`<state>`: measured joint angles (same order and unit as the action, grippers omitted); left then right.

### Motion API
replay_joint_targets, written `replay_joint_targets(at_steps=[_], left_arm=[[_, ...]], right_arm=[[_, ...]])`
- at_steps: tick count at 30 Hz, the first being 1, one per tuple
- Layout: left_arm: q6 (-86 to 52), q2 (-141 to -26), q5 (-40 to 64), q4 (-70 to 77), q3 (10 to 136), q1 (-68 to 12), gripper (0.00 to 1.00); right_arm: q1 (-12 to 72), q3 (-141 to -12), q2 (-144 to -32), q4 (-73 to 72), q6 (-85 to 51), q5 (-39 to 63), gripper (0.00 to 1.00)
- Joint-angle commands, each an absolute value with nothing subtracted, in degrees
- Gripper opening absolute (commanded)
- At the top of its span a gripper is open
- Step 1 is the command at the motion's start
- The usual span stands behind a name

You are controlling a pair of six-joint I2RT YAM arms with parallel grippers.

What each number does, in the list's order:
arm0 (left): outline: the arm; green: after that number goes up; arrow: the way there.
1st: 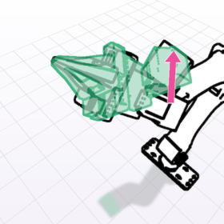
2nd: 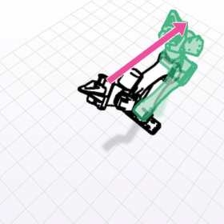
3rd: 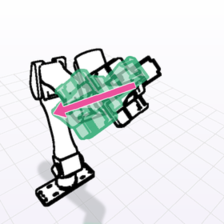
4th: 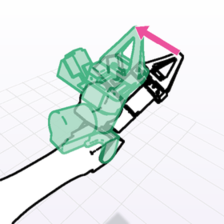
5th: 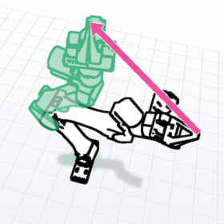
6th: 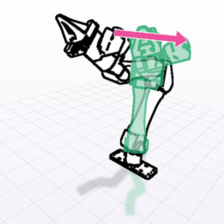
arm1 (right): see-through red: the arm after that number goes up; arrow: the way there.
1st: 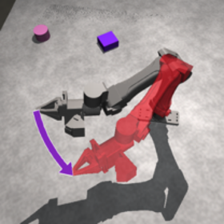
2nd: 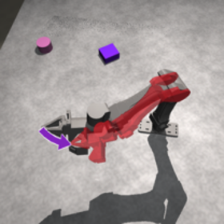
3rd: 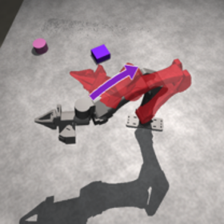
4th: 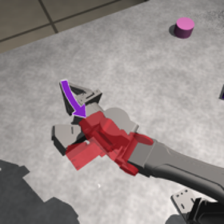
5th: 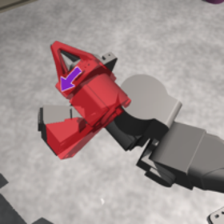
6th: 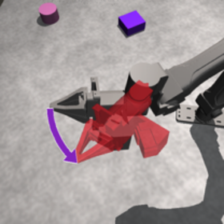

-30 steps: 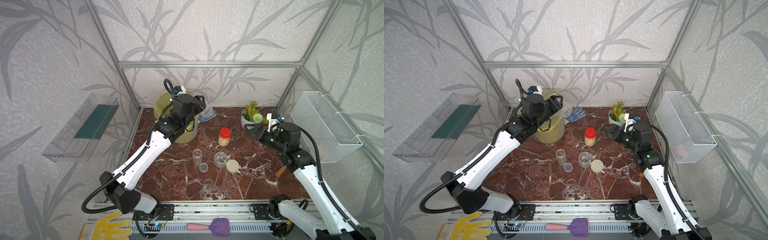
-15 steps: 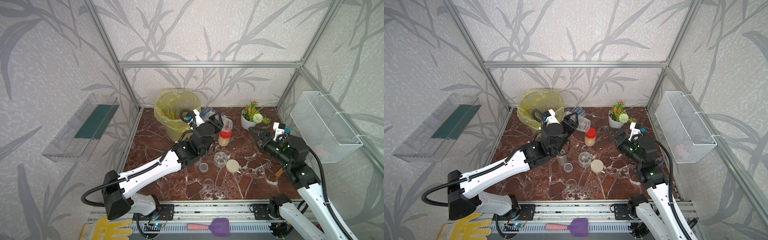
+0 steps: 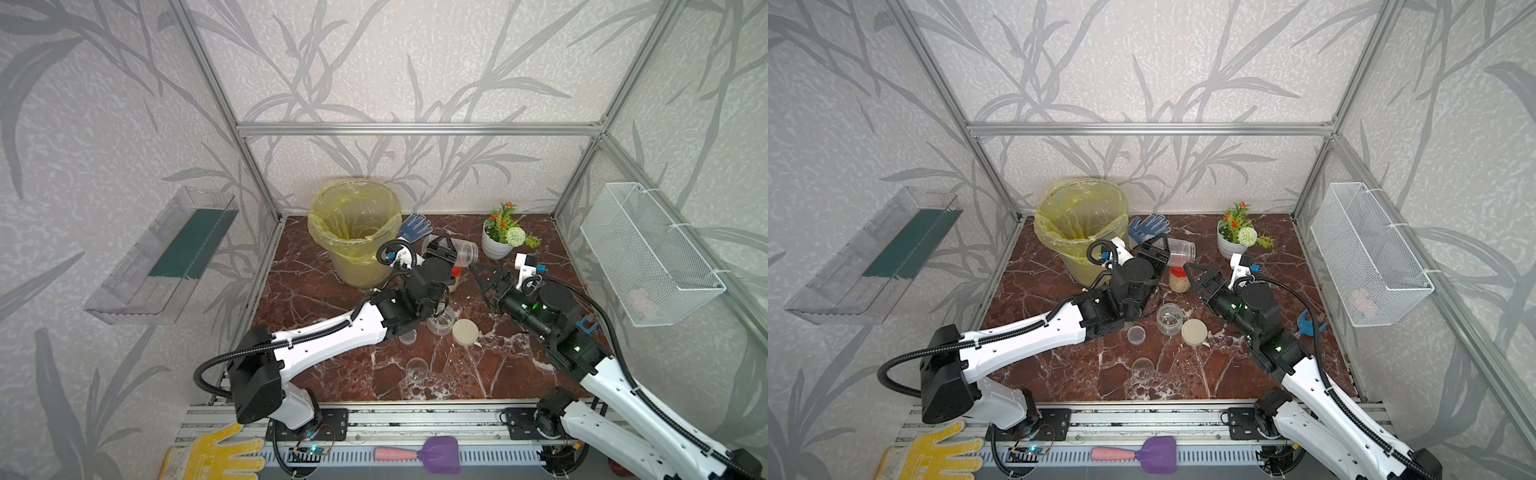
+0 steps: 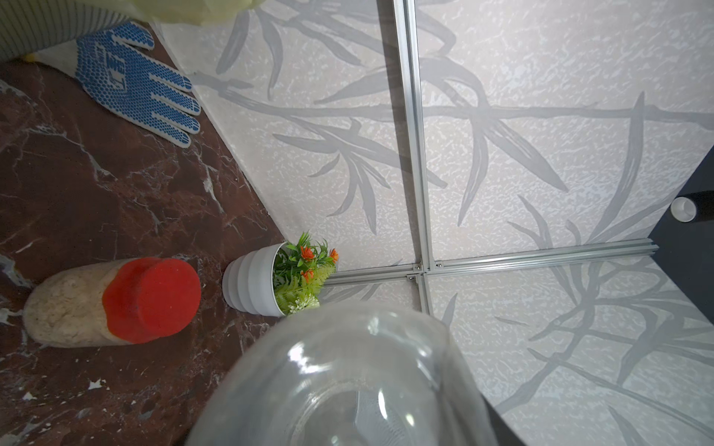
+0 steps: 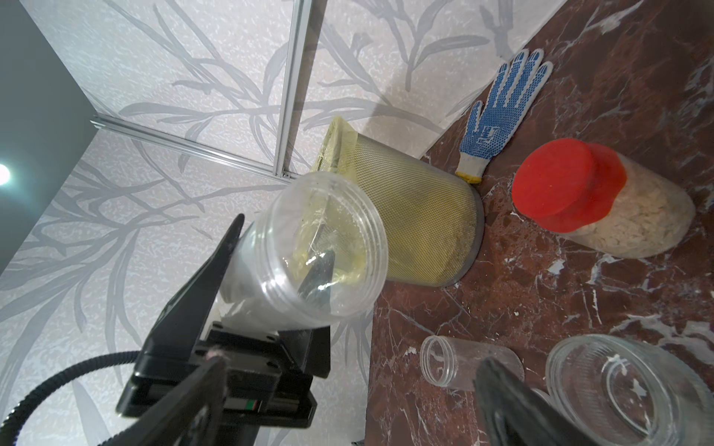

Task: Empty expired oatmeal from jars
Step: Place the jar at the center of the board.

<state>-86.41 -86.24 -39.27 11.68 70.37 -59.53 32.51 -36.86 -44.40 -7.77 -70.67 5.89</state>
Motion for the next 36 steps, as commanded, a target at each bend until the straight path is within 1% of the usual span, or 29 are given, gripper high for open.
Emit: replay_joint_targets(at_steps=[1, 7, 15, 23, 29, 36], left_arm=[[-92.3, -84.1, -40.2, 14.4, 67.5, -60.0, 0.00], [-96.7, -84.5, -39.1, 18.2, 64.1, -60.9, 0.00], [-96.2, -85.2, -42.5, 22.2, 63.6, -63.1, 0.02], [-99.4, -88.9, -39.7, 24.7, 64.0, -63.8, 0.02], [-97.6, -88.6, -39.1, 24.7, 64.8, -64.6, 0.02], [-98.0, -89.2, -38.3, 25.7, 64.8, -65.0, 0.02]], right_arm=[[33.3, -36.4, -44.8, -14.6, -72.4, 1.7, 0.99], [34.7, -36.6, -47.2, -18.0, -73.6, 1.1, 0.98], [35.9, -36.1, -47.6, -17.8, -74.9, -0.9, 0.96], [35.9, -35.1, -49.6, -22.2, -76.8, 0.3, 0.95], [35.9, -35.3, -49.6, -22.9, -77.1, 0.5, 0.88], [35.9, -34.6, -50.1, -24.0, -77.7, 1.1, 0.74]])
